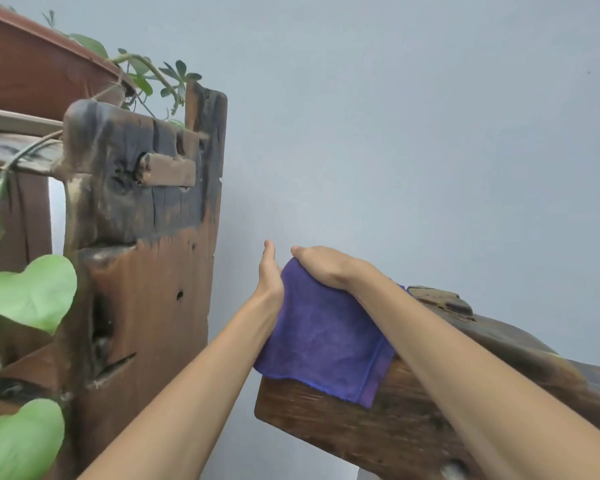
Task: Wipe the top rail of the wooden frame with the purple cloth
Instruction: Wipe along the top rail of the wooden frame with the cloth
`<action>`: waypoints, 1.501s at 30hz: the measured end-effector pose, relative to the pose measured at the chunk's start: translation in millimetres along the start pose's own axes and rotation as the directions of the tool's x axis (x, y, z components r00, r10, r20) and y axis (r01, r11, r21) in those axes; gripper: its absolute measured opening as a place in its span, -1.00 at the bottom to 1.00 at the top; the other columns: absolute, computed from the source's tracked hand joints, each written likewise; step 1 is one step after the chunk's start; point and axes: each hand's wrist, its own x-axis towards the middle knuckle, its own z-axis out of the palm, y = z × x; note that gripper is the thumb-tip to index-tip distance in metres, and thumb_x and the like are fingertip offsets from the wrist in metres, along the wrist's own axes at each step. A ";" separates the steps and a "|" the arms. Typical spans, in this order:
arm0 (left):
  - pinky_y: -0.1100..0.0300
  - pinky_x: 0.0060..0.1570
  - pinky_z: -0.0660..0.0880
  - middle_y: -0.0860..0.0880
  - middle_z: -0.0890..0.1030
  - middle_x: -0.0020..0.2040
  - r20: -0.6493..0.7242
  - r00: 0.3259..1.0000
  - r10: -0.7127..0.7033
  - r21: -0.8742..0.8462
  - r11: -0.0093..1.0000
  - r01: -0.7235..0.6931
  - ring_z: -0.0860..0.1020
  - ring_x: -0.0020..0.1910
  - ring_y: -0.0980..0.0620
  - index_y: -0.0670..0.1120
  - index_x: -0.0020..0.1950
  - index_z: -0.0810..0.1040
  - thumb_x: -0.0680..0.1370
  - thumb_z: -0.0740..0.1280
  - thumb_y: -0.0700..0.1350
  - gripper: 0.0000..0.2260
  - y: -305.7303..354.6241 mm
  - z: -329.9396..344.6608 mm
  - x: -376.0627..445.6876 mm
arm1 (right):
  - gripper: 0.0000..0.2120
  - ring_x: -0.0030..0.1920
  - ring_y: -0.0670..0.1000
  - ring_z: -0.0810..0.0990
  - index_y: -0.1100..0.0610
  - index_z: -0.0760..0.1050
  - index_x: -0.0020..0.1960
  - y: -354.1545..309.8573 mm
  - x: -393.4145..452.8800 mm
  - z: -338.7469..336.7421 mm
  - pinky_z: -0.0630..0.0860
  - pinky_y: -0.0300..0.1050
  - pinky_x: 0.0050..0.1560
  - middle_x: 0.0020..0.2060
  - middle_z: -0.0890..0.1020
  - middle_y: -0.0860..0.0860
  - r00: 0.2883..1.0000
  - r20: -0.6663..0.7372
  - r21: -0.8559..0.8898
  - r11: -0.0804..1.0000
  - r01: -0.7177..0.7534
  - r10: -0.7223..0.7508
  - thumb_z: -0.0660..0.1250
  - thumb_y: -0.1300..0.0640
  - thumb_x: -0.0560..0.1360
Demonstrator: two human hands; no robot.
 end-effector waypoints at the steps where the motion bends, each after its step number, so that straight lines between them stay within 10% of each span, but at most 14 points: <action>1: 0.09 -0.20 0.52 -0.16 0.71 -0.24 0.029 1.000 -0.006 0.009 1.000 0.005 0.67 -0.22 -0.09 -0.19 -0.02 0.67 0.59 -0.03 0.37 -0.28 -3.1 -0.4 -0.8 | -0.37 0.45 0.09 0.43 0.06 0.44 0.45 6.6 -10.2 0.9 0.28 0.12 0.44 0.46 0.48 0.01 0.997 -0.045 -0.040 0.998 0.056 -0.058 -0.15 -0.23 0.63; 5: 0.09 -0.13 0.56 -0.17 0.73 -0.17 0.059 0.998 0.032 0.064 0.997 -0.035 0.67 -0.20 -0.13 -0.17 -0.11 0.73 0.53 -0.02 0.43 -0.22 -24.6 -8.8 2.4 | -0.27 0.45 -0.06 0.36 0.09 0.31 0.48 53.2 -39.0 0.9 0.23 -0.06 0.28 0.43 0.43 -0.12 0.969 -0.156 -0.081 0.981 0.179 -0.189 -0.16 -0.38 0.57; 9: -0.14 0.20 0.54 -0.24 0.71 0.03 0.003 0.995 0.102 0.109 0.989 -0.101 0.66 0.06 -0.25 -0.21 0.06 0.69 0.37 0.07 0.52 -0.14 -33.4 -8.0 6.3 | -0.41 0.52 -0.02 0.32 0.00 0.37 0.54 66.0 -13.5 -17.4 0.16 -0.11 0.43 0.55 0.35 -0.08 0.998 -0.059 0.003 1.000 -0.022 0.022 -0.08 -0.27 0.67; 12: -0.12 0.26 0.43 -0.08 0.64 -0.07 -0.006 0.987 0.160 0.168 0.973 -0.157 0.60 -0.04 -0.08 -0.04 -0.18 0.61 0.40 0.14 0.48 -0.40 -29.3 -12.2 11.2 | -0.47 0.46 0.09 0.41 0.12 0.45 0.47 38.7 12.1 -17.2 0.23 -0.01 0.46 0.50 0.43 0.09 0.994 0.009 0.064 0.992 -0.111 0.110 -0.08 -0.10 0.71; 16: -0.06 0.46 0.30 0.00 0.52 0.30 0.011 0.977 0.211 0.339 0.919 -0.202 0.45 0.35 -0.04 0.11 0.21 0.52 0.50 0.20 0.31 -0.59 -19.8 -19.4 12.2 | -0.43 0.46 0.10 0.42 0.10 0.43 0.48 15.8 -0.8 -5.7 0.24 0.10 0.49 0.48 0.45 0.07 1.000 0.009 0.060 0.998 -0.021 0.021 -0.10 -0.16 0.69; 19: 0.04 0.15 0.55 -0.09 0.68 0.07 0.003 0.969 0.249 0.308 0.921 -0.237 0.61 0.06 -0.03 -0.04 -0.02 0.69 0.57 0.20 0.12 -0.67 -24.5 -16.3 7.3 | -0.55 0.36 0.04 0.47 -0.04 0.43 0.27 36.4 -44.4 0.4 0.34 0.11 0.37 0.29 0.52 -0.09 0.974 -0.127 -0.080 0.981 0.178 -0.187 -0.09 -0.24 0.66; 22: 0.30 -0.40 0.54 0.03 0.73 -0.22 0.002 0.970 0.245 0.255 0.937 -0.237 0.67 -0.28 0.16 0.07 -0.19 0.73 0.57 0.13 0.18 -0.58 -30.5 -12.8 -6.1 | -0.44 0.51 0.00 0.33 -0.03 0.31 0.48 79.7 -82.8 2.6 0.33 0.04 0.36 0.51 0.37 -0.14 0.940 -0.221 -0.229 0.951 0.210 -0.261 -0.03 -0.30 0.62; 25: 0.28 -0.33 0.52 0.06 0.69 -0.14 -0.003 0.954 0.299 0.375 0.885 -0.276 0.64 -0.12 0.12 0.10 -0.04 0.62 0.65 0.06 0.14 -0.65 -27.9 -12.2 -17.6 | -0.36 0.55 -0.06 0.25 -0.06 0.32 0.52 127.5 -107.1 -4.1 0.22 -0.08 0.43 0.53 0.36 -0.19 0.925 -0.325 -0.257 0.960 0.115 -0.198 -0.10 -0.36 0.60; 27: 0.19 -0.13 0.47 -0.02 0.64 0.05 0.016 0.922 0.388 0.598 0.735 -0.319 0.57 0.06 -0.03 0.05 0.09 0.58 0.67 0.06 0.03 -0.70 -20.2 -10.6 -19.0 | -0.43 0.50 -0.03 0.32 -0.17 0.45 0.33 155.3 -106.4 -14.8 0.25 0.03 0.47 0.36 0.47 -0.24 0.922 -0.366 -0.270 0.962 0.025 -0.127 -0.17 -0.35 0.59; 31: 0.05 0.04 0.42 -0.05 0.65 0.16 0.219 0.736 0.640 0.966 -0.034 -0.257 0.54 0.16 -0.12 -0.01 0.19 0.61 0.60 0.10 -0.05 -0.68 -5.7 21.1 -27.7 | -0.57 0.28 0.06 0.46 -0.20 0.55 0.17 170.3 -79.8 -48.9 0.35 0.11 0.32 0.23 0.55 -0.10 0.971 -0.204 -0.058 0.988 -0.141 0.127 -0.06 -0.22 0.61; 34: -0.10 0.13 0.35 -0.10 0.65 0.05 0.352 0.815 0.459 0.889 -0.437 -0.138 0.51 0.12 -0.13 -0.04 -0.02 0.59 0.56 0.02 0.07 -0.62 -17.6 82.8 -37.9 | -0.46 0.34 0.14 0.46 0.00 0.48 0.35 170.1 -66.8 -50.1 0.36 0.14 0.36 0.37 0.52 0.04 0.945 -0.229 -0.129 0.954 -0.269 0.236 -0.09 -0.22 0.62; 40: -0.28 0.36 0.18 -0.06 0.44 0.47 0.244 0.968 -0.057 0.861 -0.446 -0.244 0.39 0.42 -0.17 0.03 0.41 0.44 0.60 -0.09 0.19 -0.47 -36.7 152.6 -16.9 | -0.21 0.61 -0.18 -0.06 -0.14 -0.02 0.65 199.7 -127.2 -26.1 0.04 -0.03 0.52 0.62 -0.02 -0.25 0.964 -0.262 -0.121 0.992 0.019 -0.051 -0.16 -0.46 0.51; 45: -0.15 0.18 0.28 -0.12 0.56 0.33 0.359 0.933 0.021 0.810 -0.504 -0.300 0.48 0.30 -0.17 0.04 0.29 0.52 0.55 -0.12 0.31 -0.40 -46.7 146.8 -12.8 | -0.27 0.48 0.07 0.38 0.05 0.45 0.41 270.6 -133.7 -59.7 0.22 -0.03 0.41 0.46 0.45 -0.01 0.946 -0.232 0.053 0.974 -0.221 0.227 -0.08 -0.42 0.55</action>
